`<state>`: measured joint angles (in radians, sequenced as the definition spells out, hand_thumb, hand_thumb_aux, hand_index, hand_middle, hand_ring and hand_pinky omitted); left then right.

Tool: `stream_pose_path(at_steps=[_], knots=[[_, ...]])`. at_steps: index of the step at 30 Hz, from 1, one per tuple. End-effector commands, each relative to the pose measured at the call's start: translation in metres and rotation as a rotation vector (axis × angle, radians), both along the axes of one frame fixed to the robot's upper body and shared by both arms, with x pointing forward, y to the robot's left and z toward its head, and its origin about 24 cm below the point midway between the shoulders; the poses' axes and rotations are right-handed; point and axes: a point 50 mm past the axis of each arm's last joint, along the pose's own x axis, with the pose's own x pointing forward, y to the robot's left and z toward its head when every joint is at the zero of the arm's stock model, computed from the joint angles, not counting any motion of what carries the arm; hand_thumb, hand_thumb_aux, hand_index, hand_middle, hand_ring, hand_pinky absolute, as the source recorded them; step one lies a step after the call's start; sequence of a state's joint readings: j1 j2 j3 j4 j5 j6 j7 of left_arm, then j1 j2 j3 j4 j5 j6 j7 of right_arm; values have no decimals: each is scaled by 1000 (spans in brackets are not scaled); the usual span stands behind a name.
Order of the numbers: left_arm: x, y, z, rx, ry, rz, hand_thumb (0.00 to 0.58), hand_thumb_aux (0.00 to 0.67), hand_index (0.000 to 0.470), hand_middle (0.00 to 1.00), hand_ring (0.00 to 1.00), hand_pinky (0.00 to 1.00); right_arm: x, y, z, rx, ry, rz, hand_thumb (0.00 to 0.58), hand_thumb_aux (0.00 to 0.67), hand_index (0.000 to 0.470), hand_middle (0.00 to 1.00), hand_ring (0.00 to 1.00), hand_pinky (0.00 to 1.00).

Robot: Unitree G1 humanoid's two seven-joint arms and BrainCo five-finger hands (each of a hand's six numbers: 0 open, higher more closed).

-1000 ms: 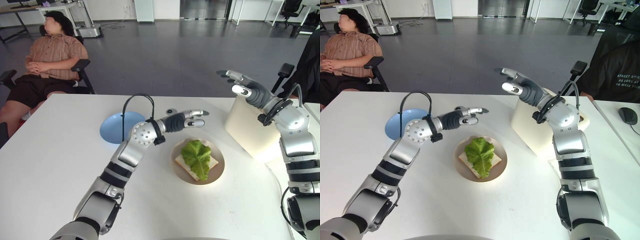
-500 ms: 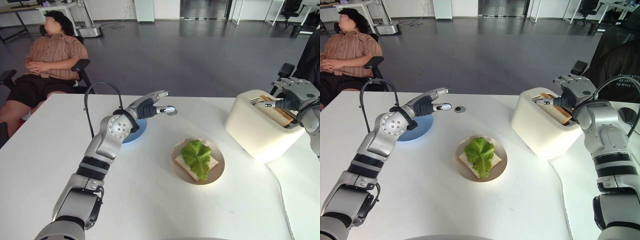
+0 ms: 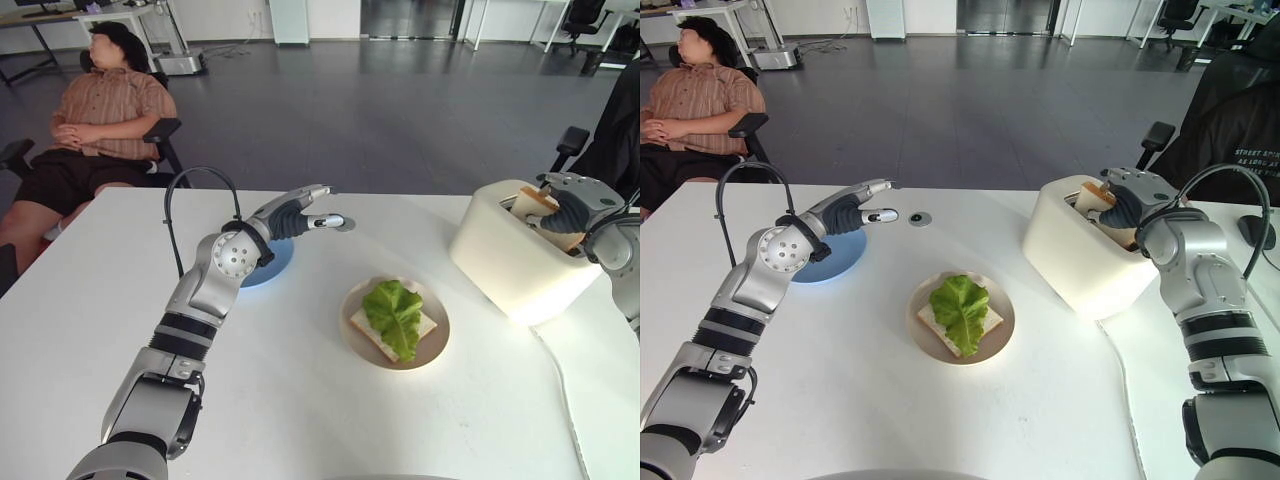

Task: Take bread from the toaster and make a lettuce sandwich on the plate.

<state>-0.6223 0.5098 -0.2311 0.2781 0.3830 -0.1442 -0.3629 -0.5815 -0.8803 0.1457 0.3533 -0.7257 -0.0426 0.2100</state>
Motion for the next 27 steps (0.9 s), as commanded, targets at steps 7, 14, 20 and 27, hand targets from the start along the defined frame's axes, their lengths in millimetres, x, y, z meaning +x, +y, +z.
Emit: stream_pose_path(at_steps=[7,14,20,27], knots=[[0,-1,-6,17,16,-1,0,0,0,0,0,0,-22,75,100,170,-508,521,580,670,470,0,0,0],[0,3,-12,-52,79,5,0,0,0,0,0,0,-21,109,30,576,168,722,580,670,470,0,0,0],[0,3,-12,-53,81,9,0,0,0,0,0,0,-16,124,-18,748,370,621,580,670,470,0,0,0],[0,3,-12,-51,84,10,0,0,0,0,0,0,-15,140,-71,857,514,507,580,670,470,0,0,0]])
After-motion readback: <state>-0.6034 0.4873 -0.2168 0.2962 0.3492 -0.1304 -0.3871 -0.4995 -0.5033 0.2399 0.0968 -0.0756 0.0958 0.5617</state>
